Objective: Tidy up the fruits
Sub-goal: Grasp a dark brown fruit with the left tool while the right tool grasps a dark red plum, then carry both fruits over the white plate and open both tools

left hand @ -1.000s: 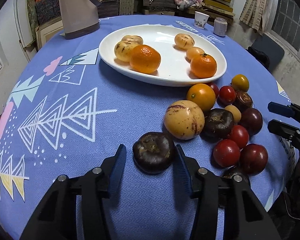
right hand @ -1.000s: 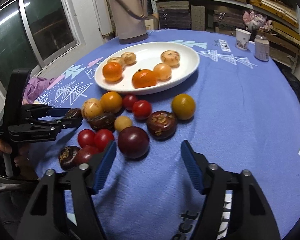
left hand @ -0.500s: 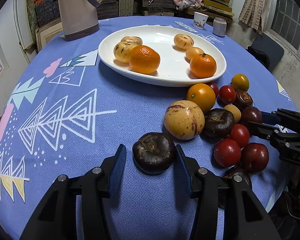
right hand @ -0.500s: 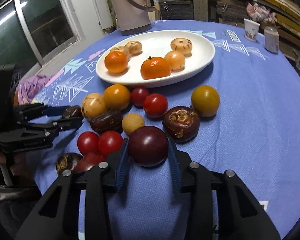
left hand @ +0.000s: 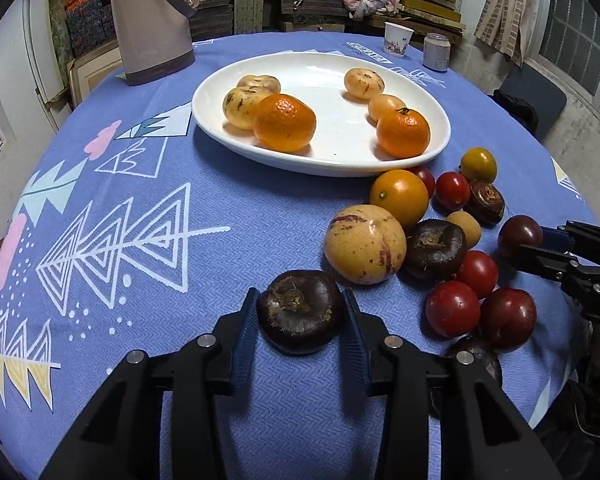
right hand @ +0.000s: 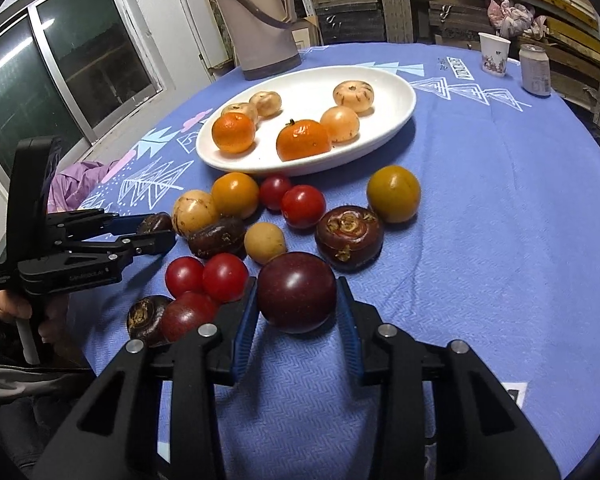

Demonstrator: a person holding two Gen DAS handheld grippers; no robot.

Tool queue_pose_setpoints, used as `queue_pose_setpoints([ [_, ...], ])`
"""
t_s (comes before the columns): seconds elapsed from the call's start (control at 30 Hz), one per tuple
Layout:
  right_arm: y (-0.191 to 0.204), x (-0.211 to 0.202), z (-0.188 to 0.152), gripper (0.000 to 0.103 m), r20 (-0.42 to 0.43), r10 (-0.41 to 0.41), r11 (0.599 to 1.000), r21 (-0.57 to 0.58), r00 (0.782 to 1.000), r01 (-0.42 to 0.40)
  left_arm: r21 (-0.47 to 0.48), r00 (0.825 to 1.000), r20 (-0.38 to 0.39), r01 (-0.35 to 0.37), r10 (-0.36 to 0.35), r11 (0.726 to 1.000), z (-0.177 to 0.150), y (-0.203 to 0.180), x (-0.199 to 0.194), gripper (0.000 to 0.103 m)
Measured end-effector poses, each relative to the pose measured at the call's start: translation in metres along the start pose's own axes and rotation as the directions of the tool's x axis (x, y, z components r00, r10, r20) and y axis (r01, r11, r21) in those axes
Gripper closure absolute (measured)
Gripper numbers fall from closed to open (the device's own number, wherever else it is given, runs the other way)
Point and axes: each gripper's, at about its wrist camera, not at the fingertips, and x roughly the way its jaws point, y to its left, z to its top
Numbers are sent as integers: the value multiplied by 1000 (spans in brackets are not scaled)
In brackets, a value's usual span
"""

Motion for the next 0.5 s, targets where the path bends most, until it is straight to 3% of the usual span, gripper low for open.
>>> queue_pose_setpoints([
  [0.5, 2, -25, 9, 66, 55, -5, 1000, -21, 998, 6, -11, 998, 62, -20, 20, 1000, 8, 4, -30, 62],
])
